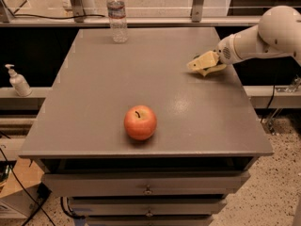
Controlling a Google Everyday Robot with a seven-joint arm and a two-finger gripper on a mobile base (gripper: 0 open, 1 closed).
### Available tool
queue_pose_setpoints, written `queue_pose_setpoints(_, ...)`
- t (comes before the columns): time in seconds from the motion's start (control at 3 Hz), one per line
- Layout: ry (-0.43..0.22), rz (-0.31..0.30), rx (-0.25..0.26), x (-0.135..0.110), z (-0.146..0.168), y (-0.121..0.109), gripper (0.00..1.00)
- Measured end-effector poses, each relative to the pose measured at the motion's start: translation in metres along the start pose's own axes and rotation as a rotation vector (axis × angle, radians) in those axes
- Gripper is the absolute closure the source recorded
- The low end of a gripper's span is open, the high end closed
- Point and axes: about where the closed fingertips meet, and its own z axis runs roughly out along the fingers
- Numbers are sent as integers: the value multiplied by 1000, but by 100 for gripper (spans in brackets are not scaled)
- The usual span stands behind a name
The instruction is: Move sponge near apple
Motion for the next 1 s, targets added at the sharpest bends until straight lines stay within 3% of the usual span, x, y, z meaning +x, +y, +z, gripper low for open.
queue_pose_setpoints(0.33, 8, -1, 19, 1, 1, -2, 41)
queue_pose_setpoints(0.67, 10, -41, 38, -9, -12, 7, 65)
queue_pose_setpoints(1.0, -45, -97, 12, -31, -34, 27, 88)
